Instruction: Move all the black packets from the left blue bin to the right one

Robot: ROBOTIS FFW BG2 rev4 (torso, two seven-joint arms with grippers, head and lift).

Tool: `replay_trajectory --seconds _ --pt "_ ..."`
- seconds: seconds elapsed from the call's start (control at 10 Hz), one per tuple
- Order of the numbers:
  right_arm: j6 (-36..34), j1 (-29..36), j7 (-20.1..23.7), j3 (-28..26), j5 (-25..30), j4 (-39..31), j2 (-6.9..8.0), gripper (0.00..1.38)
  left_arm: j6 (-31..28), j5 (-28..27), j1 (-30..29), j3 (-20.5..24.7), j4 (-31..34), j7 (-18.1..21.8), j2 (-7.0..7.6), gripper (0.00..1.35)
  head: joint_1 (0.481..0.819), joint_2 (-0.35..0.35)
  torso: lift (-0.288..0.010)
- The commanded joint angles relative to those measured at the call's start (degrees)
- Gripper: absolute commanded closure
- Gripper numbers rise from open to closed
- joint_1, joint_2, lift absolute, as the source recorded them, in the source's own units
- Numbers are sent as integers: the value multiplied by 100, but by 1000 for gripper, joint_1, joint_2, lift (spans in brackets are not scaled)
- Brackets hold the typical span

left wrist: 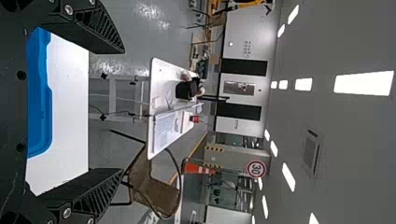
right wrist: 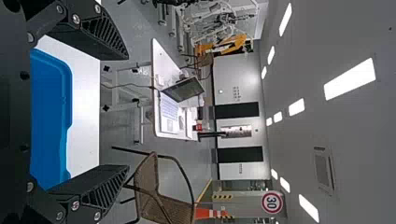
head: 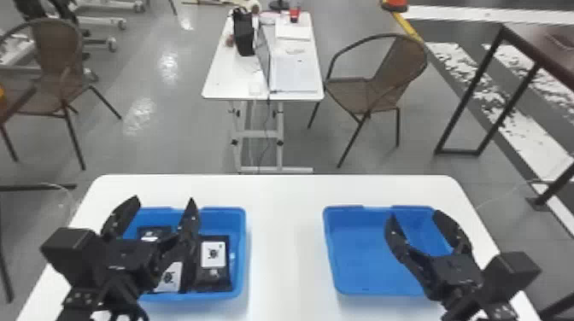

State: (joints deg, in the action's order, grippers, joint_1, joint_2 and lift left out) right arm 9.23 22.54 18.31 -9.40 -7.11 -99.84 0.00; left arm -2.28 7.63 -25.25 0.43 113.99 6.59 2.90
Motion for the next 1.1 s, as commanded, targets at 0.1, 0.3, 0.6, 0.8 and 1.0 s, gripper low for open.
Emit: replay_trajectory --seconds 0.1,0.3,0.6,0.8,1.0 --pt "0 5 -38 0 -1 -18 5 200 -10 1 -15 1 0 0 0 127 695 -60 0" --pt "0 5 -47 0 -36 8 5 200 -185 54 -32 62 -114 0 0 127 695 -61 0" --pt "-9 14 -47 0 -107 43 5 200 -722 72 20 229 -281 0 0 127 695 -50 0" --pt "-18 14 -47 9 -116 43 5 202 -1240 107 143 343 -439 70 0 127 695 -37 0" --pt "-9 14 -47 9 -116 52 5 202 -1680 -51 178 458 -483 62 -26 127 695 -26 0"
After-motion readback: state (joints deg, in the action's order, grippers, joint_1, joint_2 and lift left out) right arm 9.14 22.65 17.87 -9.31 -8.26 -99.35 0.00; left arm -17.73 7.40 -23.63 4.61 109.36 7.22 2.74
